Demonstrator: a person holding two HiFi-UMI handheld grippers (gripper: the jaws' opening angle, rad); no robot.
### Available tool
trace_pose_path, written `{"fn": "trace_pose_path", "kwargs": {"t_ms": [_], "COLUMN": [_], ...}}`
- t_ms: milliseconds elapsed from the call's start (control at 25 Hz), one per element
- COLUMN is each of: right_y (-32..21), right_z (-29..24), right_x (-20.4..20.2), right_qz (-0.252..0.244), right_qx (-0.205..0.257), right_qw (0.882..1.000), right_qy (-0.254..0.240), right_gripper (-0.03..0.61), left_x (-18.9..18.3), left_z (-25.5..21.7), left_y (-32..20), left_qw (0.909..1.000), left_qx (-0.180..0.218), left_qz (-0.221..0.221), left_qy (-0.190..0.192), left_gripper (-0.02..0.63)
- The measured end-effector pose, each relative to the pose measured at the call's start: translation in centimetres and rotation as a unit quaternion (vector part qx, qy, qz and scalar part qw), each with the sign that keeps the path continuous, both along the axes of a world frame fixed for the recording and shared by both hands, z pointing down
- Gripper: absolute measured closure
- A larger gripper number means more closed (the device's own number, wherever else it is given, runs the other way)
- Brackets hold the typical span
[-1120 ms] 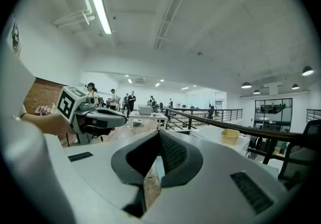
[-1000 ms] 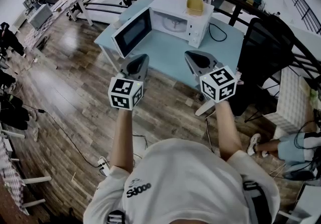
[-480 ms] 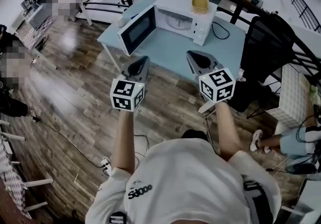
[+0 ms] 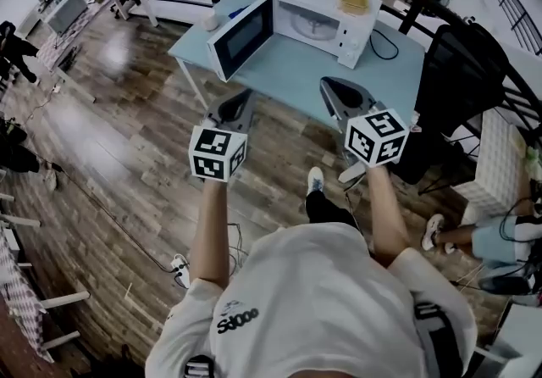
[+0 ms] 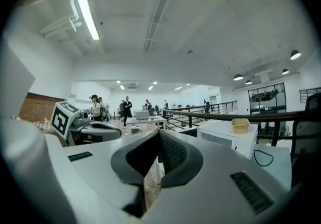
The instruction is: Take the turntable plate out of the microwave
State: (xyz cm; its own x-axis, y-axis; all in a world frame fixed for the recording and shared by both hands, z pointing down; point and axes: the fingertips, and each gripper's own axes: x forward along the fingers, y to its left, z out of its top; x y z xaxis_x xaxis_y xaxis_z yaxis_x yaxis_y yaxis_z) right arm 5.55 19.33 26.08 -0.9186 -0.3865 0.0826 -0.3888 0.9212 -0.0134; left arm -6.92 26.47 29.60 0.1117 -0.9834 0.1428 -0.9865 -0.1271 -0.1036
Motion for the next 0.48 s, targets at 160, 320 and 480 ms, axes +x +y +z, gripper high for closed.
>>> {"fn": "trace_pose_path", "kwargs": {"t_ms": [160, 320, 480], "right_y": [-3.0, -7.6, -13.7], "right_z": [0.6, 0.3, 0.5], "right_x": [-0.6, -1.8, -2.9], "right_qz": [0.012, 0.01, 0.005], "right_qx": [0.006, 0.006, -0.005], "right_qw": [1.0, 1.0, 1.0], "right_qy": [0.016, 0.012, 0.006], "right_gripper": [0.572, 0.572, 0.572], "left_x": [-0.6, -1.7, -2.5], "left_z": [0.2, 0.1, 0.4], "left_y": [-2.5, -6.8, -12.7], "left_qw": [1.0, 0.9999, 0.9997], "left_qx": [-0.003, -0.009, -0.025], "left_qz": [0.007, 0.007, 0.007], "left_qy": [-0.003, -0.005, -0.004], "left_gripper": [0.592, 0.592, 0.592]}}
